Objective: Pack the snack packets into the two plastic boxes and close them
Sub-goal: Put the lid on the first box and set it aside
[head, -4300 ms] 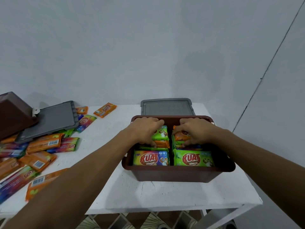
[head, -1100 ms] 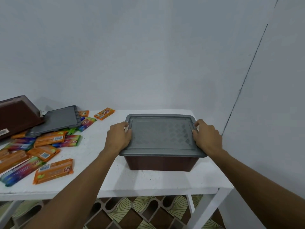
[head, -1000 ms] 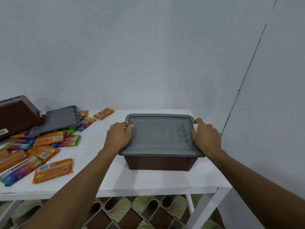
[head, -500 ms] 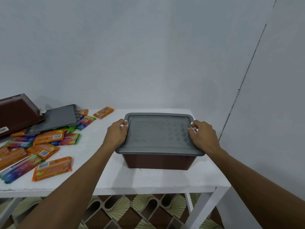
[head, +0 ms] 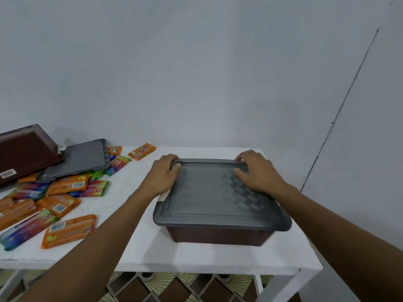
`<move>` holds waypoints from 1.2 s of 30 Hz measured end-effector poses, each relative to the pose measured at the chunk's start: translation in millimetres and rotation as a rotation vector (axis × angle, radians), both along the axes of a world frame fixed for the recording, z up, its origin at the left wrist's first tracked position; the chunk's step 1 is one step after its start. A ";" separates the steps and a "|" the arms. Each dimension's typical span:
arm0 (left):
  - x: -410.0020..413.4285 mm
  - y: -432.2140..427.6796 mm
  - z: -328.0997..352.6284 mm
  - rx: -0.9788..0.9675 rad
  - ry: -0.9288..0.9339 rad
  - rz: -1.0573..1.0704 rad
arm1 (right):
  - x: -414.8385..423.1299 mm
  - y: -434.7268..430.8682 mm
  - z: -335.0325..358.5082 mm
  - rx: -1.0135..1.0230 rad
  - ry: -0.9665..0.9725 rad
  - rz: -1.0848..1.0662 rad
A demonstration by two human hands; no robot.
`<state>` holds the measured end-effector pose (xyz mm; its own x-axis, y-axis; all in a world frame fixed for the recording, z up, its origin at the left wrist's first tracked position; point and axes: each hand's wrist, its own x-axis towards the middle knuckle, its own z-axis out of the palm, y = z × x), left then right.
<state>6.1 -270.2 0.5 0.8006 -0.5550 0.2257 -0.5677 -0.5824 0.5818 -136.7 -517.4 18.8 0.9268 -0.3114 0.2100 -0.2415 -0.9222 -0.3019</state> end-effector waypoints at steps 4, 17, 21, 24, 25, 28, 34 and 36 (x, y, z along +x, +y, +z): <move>34.9 -20.4 10.6 -0.011 0.065 -0.078 | 43.8 -9.4 -1.9 0.078 0.125 0.063; 202.5 -63.6 -18.0 0.090 0.209 -0.168 | 211.9 -40.7 -24.6 0.303 0.318 0.235; 229.8 -70.1 -36.8 0.161 0.271 -0.197 | 249.5 -35.4 -28.3 0.280 0.432 0.299; 238.3 -69.2 -59.0 0.302 0.303 -0.267 | 268.8 -28.1 -34.5 0.254 0.478 0.345; 238.2 -68.0 -66.0 0.340 0.315 -0.282 | 273.5 -25.4 -37.0 0.255 0.483 0.353; 234.0 -65.7 -78.0 0.360 0.307 -0.315 | 281.7 -17.6 -41.2 0.256 0.511 0.366; 229.8 -56.6 -83.3 0.332 0.346 -0.552 | 289.0 -1.8 -42.2 0.213 0.583 0.405; 230.2 -53.5 -85.3 0.331 0.354 -0.603 | 290.5 4.1 -40.7 0.216 0.573 0.416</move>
